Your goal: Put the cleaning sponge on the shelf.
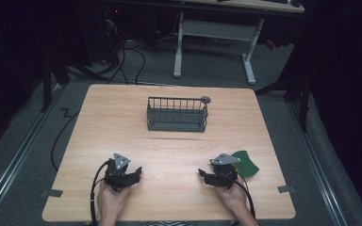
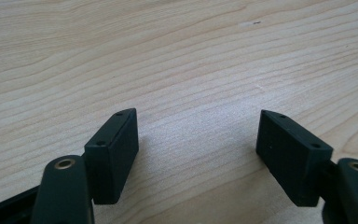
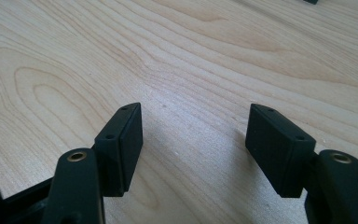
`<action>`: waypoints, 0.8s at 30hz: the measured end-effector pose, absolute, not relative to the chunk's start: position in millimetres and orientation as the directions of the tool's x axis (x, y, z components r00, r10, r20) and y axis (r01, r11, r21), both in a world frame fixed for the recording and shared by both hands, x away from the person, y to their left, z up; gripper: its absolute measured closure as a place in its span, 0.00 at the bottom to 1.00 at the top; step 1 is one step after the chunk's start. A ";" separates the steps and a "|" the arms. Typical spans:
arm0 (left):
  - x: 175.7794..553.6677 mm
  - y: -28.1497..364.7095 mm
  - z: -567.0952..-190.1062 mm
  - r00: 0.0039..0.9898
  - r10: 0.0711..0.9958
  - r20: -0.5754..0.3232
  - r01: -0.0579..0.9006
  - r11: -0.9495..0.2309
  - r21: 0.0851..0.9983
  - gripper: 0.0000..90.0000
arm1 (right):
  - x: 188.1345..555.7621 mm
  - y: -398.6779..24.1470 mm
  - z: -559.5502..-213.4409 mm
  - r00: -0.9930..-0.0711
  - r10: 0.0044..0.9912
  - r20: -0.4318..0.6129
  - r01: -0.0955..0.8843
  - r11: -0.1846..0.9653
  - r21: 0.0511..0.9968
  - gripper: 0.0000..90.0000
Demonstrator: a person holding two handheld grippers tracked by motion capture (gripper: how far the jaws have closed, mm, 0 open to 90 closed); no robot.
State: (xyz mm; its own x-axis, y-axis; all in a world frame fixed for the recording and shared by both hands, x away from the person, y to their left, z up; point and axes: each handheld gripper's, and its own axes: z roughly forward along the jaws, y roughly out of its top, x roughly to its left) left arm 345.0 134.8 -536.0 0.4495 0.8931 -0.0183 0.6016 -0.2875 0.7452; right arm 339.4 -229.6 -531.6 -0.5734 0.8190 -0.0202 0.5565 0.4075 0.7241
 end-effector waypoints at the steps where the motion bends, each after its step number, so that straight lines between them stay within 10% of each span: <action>1: 345.0 134.8 -536.0 0.449 0.893 -0.019 0.602 -0.287 0.745 0.33 | 339.4 -229.6 -531.6 -0.573 0.819 -0.020 0.557 0.407 0.724 0.41; 24: 352.2 136.4 -529.9 0.468 0.882 -0.055 0.609 -0.277 0.744 0.32 | 335.1 -236.1 -521.5 -0.585 0.810 -0.035 0.513 0.404 0.757 0.51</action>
